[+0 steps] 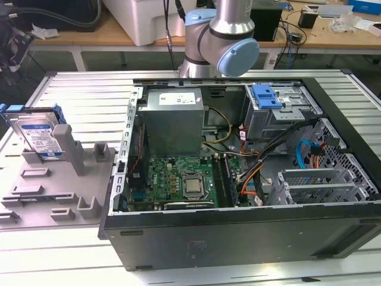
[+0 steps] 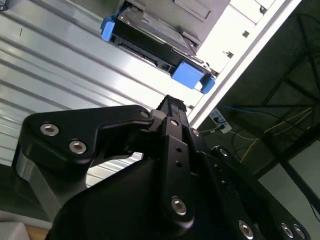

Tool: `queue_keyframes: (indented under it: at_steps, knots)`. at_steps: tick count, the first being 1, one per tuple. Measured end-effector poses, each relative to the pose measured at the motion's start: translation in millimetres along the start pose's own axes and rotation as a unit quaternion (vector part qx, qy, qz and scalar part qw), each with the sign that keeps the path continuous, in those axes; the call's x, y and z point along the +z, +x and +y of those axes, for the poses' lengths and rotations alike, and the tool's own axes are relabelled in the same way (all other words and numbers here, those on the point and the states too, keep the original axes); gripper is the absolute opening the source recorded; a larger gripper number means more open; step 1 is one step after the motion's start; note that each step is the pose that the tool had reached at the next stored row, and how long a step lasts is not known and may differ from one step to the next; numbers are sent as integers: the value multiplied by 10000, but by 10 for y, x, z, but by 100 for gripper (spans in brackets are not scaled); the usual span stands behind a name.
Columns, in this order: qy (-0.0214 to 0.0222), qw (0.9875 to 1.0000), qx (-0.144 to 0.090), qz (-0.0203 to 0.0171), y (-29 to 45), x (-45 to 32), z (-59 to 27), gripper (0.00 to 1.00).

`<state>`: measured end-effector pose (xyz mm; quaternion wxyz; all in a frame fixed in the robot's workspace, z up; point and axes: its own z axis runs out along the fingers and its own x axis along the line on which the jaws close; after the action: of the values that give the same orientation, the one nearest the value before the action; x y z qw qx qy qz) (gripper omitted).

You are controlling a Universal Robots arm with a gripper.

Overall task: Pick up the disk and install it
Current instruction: 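Pick up the disk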

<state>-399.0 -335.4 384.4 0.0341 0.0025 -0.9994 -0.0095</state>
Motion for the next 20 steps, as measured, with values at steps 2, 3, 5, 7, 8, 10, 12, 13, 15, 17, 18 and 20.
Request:
queue_keyframes:
  at_steps: [2, 3, 5, 7, 8, 10, 12, 13, 15, 17, 18, 20]
  knots:
    - [7, 9999, -109, -12, 27, 2, -2, 11]
    - [8, 9999, -124, -15, 35, 2, -2, 11]
    - [11, 9999, -156, -19, 57, 4, -3, 17]
    - [12, 9998, -179, -20, 61, 5, -4, 24]
    - [12, 9998, -178, -19, 62, 4, -4, 30]
    - [16, 9998, -179, -19, 63, 4, -3, 30]
    - [19, 9998, -187, -19, 66, 5, -3, 31]
    - [19, 9998, -188, -19, 67, 5, -3, 31]
    - [20, 9998, -194, -19, 67, 5, -3, 44]
    - [22, 9998, -203, -18, 67, 4, -3, 44]
    - [25, 9997, -237, -18, 68, 5, -3, 44]
    - [44, 9986, -524, -13, 68, 8, -3, 44]
